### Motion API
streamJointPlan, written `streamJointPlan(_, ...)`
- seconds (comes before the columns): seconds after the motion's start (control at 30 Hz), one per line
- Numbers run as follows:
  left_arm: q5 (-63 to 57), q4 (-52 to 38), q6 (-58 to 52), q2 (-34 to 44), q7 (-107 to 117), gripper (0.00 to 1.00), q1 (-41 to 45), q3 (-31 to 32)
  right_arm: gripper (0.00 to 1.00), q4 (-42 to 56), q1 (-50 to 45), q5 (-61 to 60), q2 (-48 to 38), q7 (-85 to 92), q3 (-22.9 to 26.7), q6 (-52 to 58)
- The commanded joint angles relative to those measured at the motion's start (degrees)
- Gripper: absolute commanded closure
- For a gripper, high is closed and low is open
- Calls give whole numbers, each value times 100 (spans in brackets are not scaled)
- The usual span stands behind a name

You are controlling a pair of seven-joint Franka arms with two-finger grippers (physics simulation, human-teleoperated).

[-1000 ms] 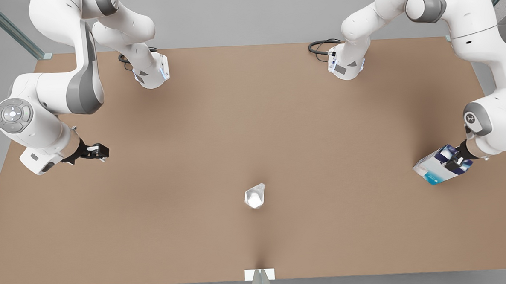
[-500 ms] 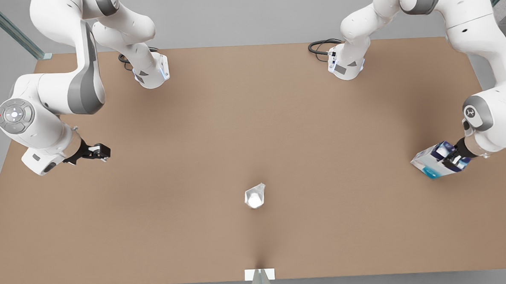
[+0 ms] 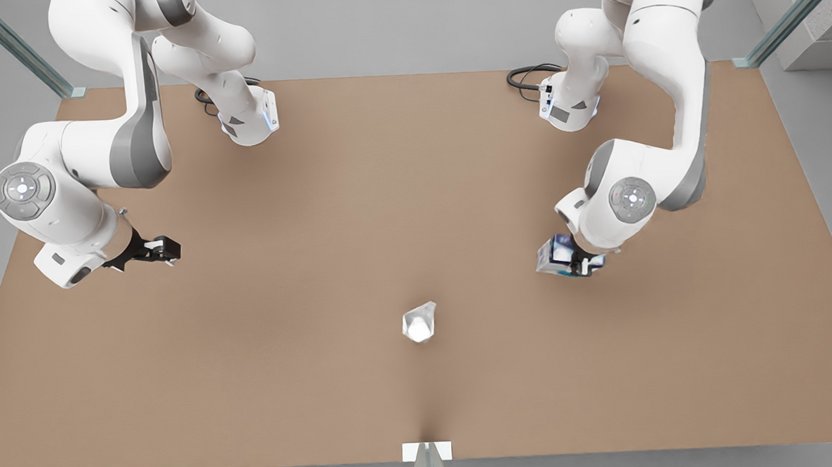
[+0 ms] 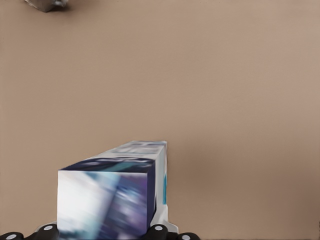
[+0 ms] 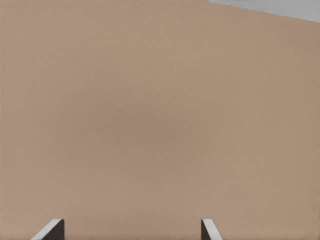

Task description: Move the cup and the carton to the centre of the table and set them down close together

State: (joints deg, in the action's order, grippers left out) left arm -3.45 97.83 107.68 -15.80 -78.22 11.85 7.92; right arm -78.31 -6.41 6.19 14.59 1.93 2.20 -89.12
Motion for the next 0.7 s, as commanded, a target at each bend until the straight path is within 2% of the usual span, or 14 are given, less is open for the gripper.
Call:
streamJointPlan(0.0,99,-18,-28,-11,183,55,80,0,0,0,0,-4,0,0,0,0)
streamJointPlan(0.07,99,-685,-265,-459,430,55,466,0,0,0,0,-4,-9,0,0,0)
streamJointPlan(0.2,336,-1354,-344,-951,1405,54,1125,-27,0,0,0,-4,-27,0,0,9)
streamJointPlan(0.43,722,-1530,-274,-1241,2328,53,2031,-18,0,0,-27,-4,-9,0,0,9)
streamJointPlan(0.67,986,-2163,201,-2076,3102,52,2524,-62,0,0,-27,-4,-9,0,0,0)
